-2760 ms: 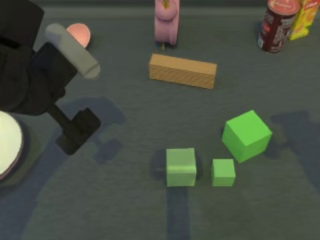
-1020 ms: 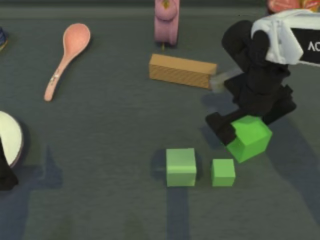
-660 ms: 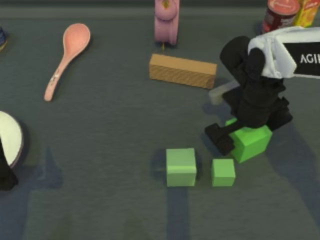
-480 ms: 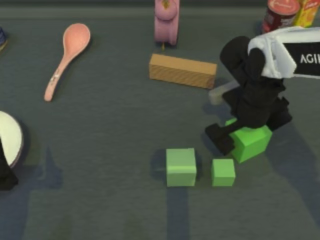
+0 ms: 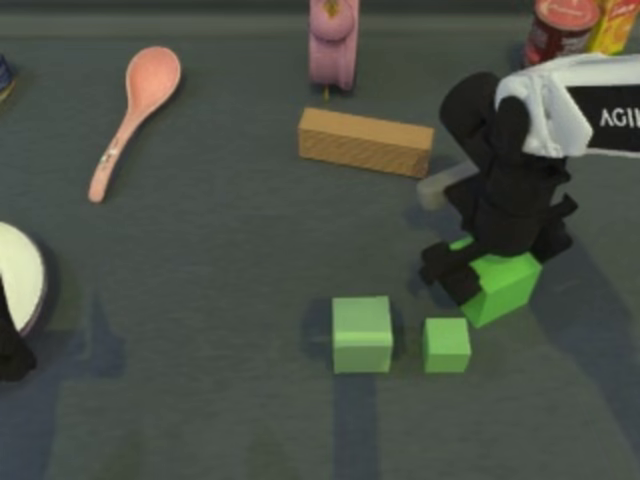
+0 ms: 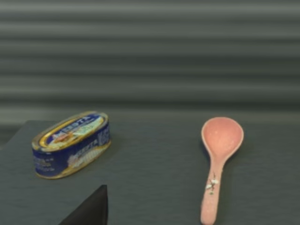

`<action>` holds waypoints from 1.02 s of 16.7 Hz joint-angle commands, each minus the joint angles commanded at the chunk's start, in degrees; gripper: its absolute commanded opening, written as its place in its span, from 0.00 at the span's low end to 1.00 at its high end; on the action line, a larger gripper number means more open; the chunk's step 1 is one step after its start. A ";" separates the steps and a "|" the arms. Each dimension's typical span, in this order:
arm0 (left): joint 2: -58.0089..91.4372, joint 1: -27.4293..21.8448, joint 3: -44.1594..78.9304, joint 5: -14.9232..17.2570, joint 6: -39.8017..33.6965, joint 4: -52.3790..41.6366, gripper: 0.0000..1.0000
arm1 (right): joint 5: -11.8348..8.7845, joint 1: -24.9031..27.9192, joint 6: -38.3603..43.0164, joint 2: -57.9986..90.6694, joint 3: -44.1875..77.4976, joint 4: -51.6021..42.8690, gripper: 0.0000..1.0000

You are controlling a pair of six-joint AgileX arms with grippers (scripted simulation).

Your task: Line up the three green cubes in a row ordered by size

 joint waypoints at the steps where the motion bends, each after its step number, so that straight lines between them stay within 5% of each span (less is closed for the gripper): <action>1: 0.00 0.00 0.00 0.00 0.00 0.00 1.00 | 0.00 0.00 0.00 0.00 0.00 0.00 0.17; 4: 0.00 0.00 0.00 0.00 0.00 0.00 1.00 | 0.00 0.00 0.00 0.00 0.00 0.00 0.00; 17: 0.00 0.00 0.00 0.00 0.00 0.00 1.00 | -0.04 0.16 0.02 -2.66 4.61 -7.08 0.00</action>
